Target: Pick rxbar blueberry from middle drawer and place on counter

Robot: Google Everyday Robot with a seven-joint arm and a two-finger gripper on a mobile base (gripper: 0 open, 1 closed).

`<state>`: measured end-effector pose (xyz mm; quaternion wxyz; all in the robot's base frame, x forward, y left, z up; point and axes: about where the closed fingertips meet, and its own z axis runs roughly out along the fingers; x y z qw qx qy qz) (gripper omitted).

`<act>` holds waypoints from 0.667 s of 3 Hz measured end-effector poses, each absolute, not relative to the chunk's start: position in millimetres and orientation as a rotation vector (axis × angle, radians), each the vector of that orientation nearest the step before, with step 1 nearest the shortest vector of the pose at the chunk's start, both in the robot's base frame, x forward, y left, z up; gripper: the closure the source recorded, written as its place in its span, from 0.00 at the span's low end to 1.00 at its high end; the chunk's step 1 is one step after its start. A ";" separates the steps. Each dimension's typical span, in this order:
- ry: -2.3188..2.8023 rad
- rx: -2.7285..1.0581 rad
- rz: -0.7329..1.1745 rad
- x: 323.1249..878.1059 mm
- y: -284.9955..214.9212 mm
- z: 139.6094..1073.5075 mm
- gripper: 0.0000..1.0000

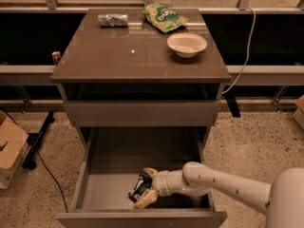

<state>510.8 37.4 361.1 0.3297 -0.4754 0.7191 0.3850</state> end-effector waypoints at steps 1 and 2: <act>1.821 -1.270 0.895 515.6 39.7 356.0 0.27; 1.785 -1.287 0.838 516.4 41.5 358.4 0.50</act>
Offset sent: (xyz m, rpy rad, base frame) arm 0.0085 0.0021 0.0014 -0.0536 -0.2405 -0.0299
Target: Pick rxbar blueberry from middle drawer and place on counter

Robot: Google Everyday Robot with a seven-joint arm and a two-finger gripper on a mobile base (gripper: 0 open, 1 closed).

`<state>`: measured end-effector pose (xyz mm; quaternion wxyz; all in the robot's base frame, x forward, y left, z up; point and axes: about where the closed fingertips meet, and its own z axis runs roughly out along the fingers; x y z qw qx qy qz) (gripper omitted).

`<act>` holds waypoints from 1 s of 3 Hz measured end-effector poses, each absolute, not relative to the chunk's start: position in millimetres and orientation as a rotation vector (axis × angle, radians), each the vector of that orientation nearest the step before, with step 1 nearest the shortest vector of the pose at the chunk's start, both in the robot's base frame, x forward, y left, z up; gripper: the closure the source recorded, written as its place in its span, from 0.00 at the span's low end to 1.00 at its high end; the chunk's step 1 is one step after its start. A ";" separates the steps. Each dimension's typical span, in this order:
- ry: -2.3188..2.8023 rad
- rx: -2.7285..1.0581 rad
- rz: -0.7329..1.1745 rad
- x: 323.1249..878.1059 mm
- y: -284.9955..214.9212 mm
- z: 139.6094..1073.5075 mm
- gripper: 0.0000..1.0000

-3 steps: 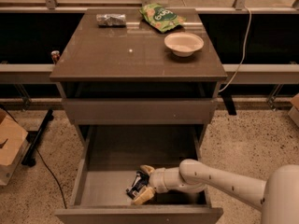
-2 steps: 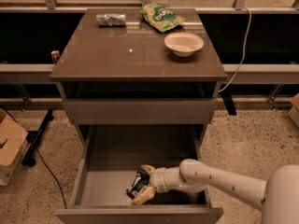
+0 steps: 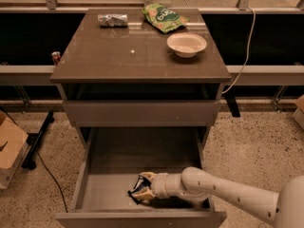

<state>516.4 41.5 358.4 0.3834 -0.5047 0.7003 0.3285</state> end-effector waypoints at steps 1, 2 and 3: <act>1.756 -1.304 0.813 517.3 46.2 363.2 0.73; 1.666 -1.351 0.810 508.7 60.9 405.4 1.00; 1.596 -1.402 0.804 499.0 71.0 446.9 1.00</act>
Offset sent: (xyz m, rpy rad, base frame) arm -0.0077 0.0259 0.0750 0.0341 -0.1517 0.0838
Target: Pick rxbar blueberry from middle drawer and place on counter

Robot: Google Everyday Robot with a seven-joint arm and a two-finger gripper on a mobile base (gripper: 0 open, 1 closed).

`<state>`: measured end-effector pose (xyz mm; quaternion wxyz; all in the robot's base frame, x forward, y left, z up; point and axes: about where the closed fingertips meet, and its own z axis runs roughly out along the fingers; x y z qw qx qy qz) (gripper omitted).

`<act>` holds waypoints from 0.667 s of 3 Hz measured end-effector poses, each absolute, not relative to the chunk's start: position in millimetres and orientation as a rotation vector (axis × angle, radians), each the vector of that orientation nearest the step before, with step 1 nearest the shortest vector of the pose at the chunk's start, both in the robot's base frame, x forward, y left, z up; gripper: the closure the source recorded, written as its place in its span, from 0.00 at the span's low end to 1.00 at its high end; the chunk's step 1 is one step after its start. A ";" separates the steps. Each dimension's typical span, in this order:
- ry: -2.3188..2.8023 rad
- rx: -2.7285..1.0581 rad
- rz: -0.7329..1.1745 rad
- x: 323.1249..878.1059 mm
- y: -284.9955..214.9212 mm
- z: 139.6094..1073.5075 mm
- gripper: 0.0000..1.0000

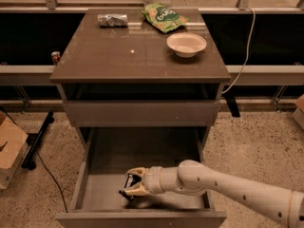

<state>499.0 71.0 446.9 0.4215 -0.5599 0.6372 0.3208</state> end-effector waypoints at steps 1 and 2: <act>1.541 -1.459 0.757 486.1 75.2 491.5 1.00; 1.497 -1.506 0.717 478.1 71.3 540.6 1.00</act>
Offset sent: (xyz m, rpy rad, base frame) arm -0.0282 -0.0086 0.1562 -0.0717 -0.1806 0.0910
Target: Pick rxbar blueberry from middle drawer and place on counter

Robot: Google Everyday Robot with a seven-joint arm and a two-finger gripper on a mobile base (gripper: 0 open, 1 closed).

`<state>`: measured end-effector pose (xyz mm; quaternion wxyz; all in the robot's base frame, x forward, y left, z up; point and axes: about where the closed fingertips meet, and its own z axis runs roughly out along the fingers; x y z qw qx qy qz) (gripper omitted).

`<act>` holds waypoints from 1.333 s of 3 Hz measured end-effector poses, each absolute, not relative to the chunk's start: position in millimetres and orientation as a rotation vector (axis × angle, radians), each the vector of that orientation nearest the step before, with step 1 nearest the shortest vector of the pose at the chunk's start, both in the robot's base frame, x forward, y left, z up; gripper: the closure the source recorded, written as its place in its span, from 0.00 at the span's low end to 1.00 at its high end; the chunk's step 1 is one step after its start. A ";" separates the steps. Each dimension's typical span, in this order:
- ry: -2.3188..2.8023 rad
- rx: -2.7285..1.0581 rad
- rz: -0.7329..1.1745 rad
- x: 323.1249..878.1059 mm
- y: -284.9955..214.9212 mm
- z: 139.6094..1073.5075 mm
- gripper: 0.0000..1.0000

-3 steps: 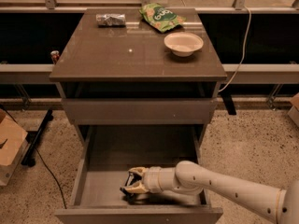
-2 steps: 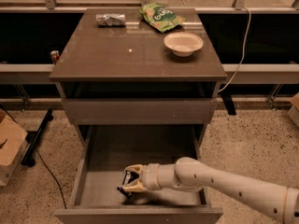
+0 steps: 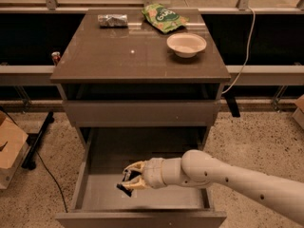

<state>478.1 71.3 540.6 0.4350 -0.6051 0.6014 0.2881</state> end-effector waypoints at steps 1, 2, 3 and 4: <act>1.459 -1.502 0.709 479.2 61.1 594.4 1.00; 1.436 -1.504 0.696 482.9 53.9 651.8 1.00; 1.433 -1.534 0.638 484.0 56.5 706.7 1.00; 1.421 -1.578 0.555 479.0 67.6 764.4 1.00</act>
Offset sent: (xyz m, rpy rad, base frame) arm 0.0123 -0.0313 0.1850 0.0240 -0.0869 0.0061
